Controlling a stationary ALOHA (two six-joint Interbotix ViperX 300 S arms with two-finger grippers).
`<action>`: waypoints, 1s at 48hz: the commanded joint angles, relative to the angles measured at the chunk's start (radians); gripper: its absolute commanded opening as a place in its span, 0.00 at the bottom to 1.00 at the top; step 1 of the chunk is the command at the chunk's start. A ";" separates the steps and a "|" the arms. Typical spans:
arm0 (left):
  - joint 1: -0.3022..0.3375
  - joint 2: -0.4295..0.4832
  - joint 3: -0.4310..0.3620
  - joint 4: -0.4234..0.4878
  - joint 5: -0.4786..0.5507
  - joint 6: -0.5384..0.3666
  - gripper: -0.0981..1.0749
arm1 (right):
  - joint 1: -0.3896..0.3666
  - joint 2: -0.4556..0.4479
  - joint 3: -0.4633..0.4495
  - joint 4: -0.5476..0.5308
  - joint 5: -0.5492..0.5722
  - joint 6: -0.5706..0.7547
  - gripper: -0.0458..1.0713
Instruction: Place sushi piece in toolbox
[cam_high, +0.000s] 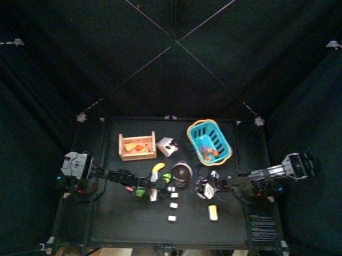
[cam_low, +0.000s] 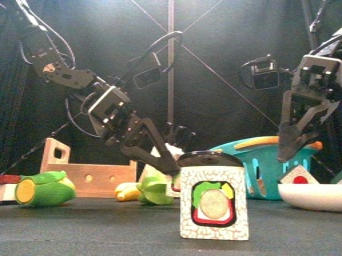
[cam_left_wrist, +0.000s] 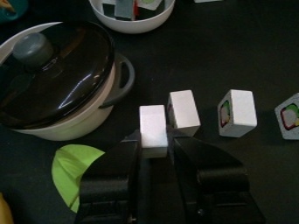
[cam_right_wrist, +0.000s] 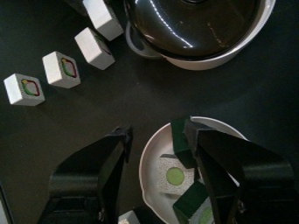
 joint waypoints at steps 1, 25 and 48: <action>0.002 -0.037 -0.002 -0.002 -0.014 0.000 0.53 | 0.002 -0.009 -0.009 0.002 -0.005 0.002 0.81; 0.008 -0.285 0.138 -0.015 -0.012 -0.002 0.53 | 0.003 -0.009 -0.011 0.002 -0.005 0.002 0.81; 0.210 -0.617 0.255 -0.195 0.000 0.002 0.53 | 0.002 0.008 -0.006 0.002 -0.005 0.000 0.81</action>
